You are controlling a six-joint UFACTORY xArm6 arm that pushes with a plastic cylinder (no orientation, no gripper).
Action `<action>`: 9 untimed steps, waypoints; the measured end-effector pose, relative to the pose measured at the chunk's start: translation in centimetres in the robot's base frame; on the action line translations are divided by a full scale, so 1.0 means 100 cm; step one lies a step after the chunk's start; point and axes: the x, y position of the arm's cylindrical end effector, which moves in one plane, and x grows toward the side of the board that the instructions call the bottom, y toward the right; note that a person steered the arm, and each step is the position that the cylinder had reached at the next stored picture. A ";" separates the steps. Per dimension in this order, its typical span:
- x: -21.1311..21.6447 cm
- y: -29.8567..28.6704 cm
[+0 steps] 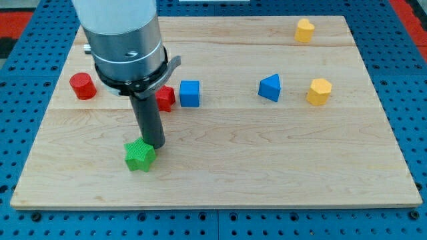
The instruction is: Move the green star to the bottom left
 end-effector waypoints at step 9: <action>0.065 -0.085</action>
